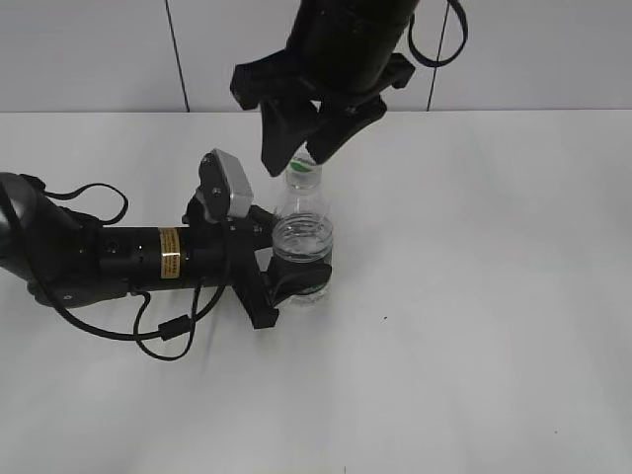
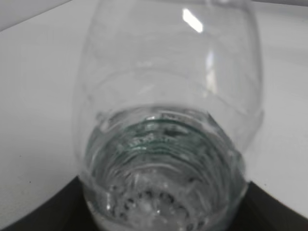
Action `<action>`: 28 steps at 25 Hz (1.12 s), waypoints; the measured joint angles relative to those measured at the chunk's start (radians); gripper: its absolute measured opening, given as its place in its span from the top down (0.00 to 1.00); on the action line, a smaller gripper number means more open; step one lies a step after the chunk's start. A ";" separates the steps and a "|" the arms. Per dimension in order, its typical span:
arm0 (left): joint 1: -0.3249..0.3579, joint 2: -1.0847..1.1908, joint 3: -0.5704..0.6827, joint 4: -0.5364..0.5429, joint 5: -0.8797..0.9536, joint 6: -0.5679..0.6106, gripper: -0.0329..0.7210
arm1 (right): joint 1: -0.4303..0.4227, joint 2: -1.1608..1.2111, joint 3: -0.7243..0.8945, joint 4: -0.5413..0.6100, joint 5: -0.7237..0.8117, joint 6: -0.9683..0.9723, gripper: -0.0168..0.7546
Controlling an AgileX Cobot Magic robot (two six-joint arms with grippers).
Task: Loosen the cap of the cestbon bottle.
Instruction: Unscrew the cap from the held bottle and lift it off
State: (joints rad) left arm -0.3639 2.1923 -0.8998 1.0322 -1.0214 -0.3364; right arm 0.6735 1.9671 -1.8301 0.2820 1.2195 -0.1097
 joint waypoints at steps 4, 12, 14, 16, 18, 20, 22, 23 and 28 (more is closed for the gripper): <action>0.000 0.000 -0.001 0.000 0.000 0.000 0.41 | 0.009 0.018 -0.037 -0.031 0.000 -0.009 0.47; 0.000 0.000 -0.001 0.003 0.000 0.000 0.41 | 0.009 0.036 -0.041 -0.084 0.001 -0.009 0.47; 0.000 0.000 -0.001 0.014 0.000 0.000 0.41 | 0.009 0.044 -0.041 -0.089 0.001 -0.009 0.47; 0.001 -0.001 -0.002 0.042 -0.003 0.000 0.41 | 0.009 0.051 -0.041 -0.091 0.001 -0.009 0.47; 0.001 -0.002 -0.004 0.064 -0.004 0.000 0.41 | 0.009 0.056 -0.041 -0.094 0.001 -0.009 0.47; 0.001 -0.002 -0.004 0.072 -0.006 0.000 0.41 | 0.009 0.061 -0.041 -0.098 0.001 -0.009 0.47; 0.001 -0.002 -0.004 0.072 -0.007 0.000 0.41 | 0.009 0.064 -0.041 -0.102 0.001 -0.009 0.47; 0.001 -0.002 -0.004 0.072 -0.007 0.000 0.41 | 0.009 0.064 -0.041 -0.102 0.001 -0.009 0.47; 0.001 -0.002 -0.004 0.072 -0.007 0.000 0.41 | 0.009 0.064 -0.041 -0.107 0.001 -0.008 0.47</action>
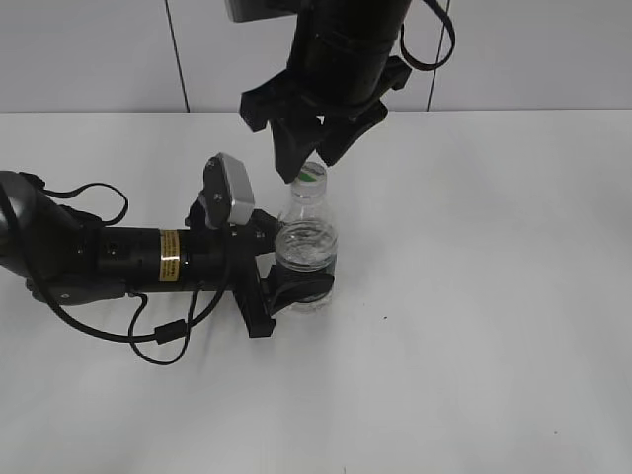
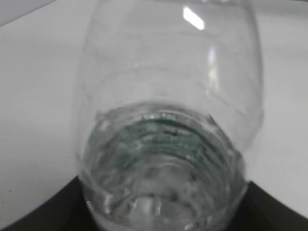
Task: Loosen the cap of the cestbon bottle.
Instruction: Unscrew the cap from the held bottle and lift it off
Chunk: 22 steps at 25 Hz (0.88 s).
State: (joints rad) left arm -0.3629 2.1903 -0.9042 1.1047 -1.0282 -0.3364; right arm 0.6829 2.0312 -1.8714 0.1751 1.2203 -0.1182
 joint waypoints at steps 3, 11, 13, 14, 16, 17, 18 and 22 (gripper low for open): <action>0.000 0.000 0.000 -0.001 0.002 0.000 0.41 | 0.000 0.000 0.011 -0.009 0.000 0.002 0.47; 0.000 0.000 0.000 -0.002 0.010 -0.004 0.41 | 0.000 0.000 0.028 -0.010 0.000 0.004 0.47; 0.000 0.000 0.000 -0.003 0.010 -0.004 0.41 | 0.000 0.000 0.028 -0.010 0.000 0.004 0.48; 0.000 0.000 0.000 -0.003 0.010 -0.004 0.41 | 0.000 0.000 0.028 -0.010 0.000 0.004 0.49; 0.000 0.000 0.000 -0.003 0.010 -0.005 0.41 | 0.000 0.000 0.028 -0.010 0.000 0.003 0.54; 0.000 0.000 -0.001 -0.004 0.010 -0.005 0.41 | 0.000 0.000 0.028 -0.009 0.000 0.001 0.57; 0.000 0.000 -0.001 -0.004 0.010 -0.006 0.41 | 0.001 0.000 0.028 -0.009 0.000 -0.004 0.60; 0.000 0.000 -0.001 -0.004 0.010 -0.007 0.41 | 0.002 0.000 0.028 -0.009 0.000 -0.049 0.60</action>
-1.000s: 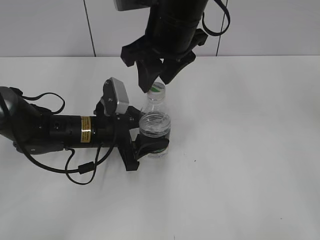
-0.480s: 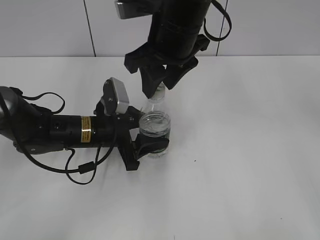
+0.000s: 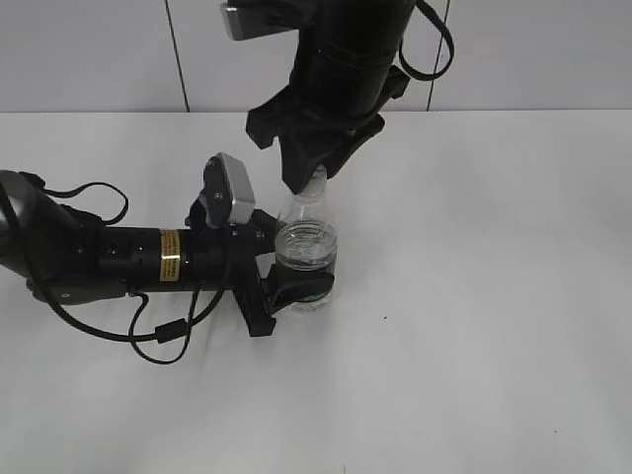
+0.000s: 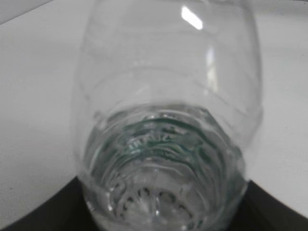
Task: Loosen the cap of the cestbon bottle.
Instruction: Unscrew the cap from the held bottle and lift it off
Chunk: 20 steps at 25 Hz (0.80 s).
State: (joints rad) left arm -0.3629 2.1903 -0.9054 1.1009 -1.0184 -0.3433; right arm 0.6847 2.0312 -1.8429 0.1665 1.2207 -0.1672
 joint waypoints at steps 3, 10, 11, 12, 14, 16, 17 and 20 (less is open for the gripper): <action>0.000 0.000 0.000 0.000 0.000 0.000 0.41 | 0.000 0.000 0.000 -0.004 0.000 -0.086 0.60; 0.000 0.000 0.000 0.000 0.001 0.000 0.41 | 0.001 0.000 -0.001 -0.024 0.000 -0.563 0.60; 0.000 0.000 0.000 0.000 0.001 -0.001 0.41 | 0.001 -0.001 -0.002 -0.027 -0.001 -0.641 0.60; 0.000 0.000 -0.001 -0.001 0.002 -0.003 0.41 | 0.001 -0.001 -0.002 -0.030 -0.001 -0.717 0.60; 0.000 0.000 -0.001 -0.001 0.002 -0.003 0.41 | 0.001 -0.002 -0.003 -0.032 -0.001 -0.852 0.60; 0.000 0.000 -0.001 -0.001 0.002 -0.003 0.41 | 0.001 -0.002 -0.003 -0.032 -0.001 -0.973 0.60; 0.000 0.000 -0.001 -0.001 0.002 -0.003 0.41 | 0.001 -0.002 -0.003 -0.033 -0.001 -1.034 0.60; 0.000 0.000 -0.001 -0.001 0.002 -0.003 0.41 | 0.001 -0.003 -0.006 -0.035 -0.001 -1.188 0.60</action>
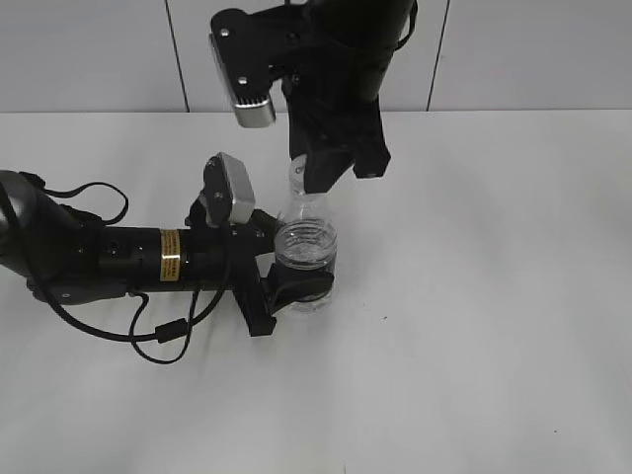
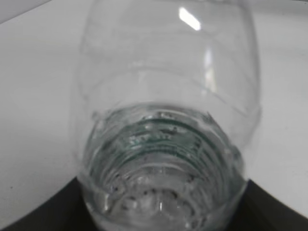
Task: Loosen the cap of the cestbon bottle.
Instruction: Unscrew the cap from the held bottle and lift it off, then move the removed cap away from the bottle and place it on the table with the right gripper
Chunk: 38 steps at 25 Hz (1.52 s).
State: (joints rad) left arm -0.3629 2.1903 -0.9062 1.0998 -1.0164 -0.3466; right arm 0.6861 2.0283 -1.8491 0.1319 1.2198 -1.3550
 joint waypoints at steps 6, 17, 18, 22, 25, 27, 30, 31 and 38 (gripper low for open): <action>0.000 0.000 0.000 -0.003 0.001 -0.002 0.41 | 0.000 0.001 -0.018 -0.006 0.006 -0.145 0.60; 0.000 0.000 0.000 0.000 0.003 0.003 0.41 | 0.000 -0.076 -0.052 -0.011 0.003 -0.134 0.60; 0.000 0.000 0.000 0.000 0.003 0.003 0.41 | 0.000 -0.085 -0.052 -0.015 0.003 -0.122 0.60; 0.000 0.000 0.000 0.000 0.003 0.003 0.41 | 0.000 -0.110 -0.052 -0.067 0.003 0.053 0.60; 0.000 0.000 0.000 0.001 0.003 0.003 0.41 | 0.000 -0.117 -0.052 -0.145 0.003 0.295 0.60; 0.000 0.000 0.000 0.001 0.003 0.003 0.41 | 0.000 -0.121 -0.052 -0.207 0.003 0.453 0.60; 0.000 0.000 0.000 0.001 0.003 0.003 0.41 | 0.000 -0.123 -0.052 -0.284 0.003 0.680 0.60; 0.000 0.000 0.000 0.001 0.003 0.003 0.41 | -0.003 -0.123 -0.052 -0.289 0.003 0.749 0.60; 0.000 0.000 -0.001 0.002 0.004 0.003 0.41 | -0.063 -0.153 -0.016 -0.243 0.003 1.030 0.60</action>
State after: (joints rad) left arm -0.3629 2.1903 -0.9073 1.1017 -1.0125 -0.3435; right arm 0.6232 1.8749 -1.8654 -0.1110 1.2228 -0.3253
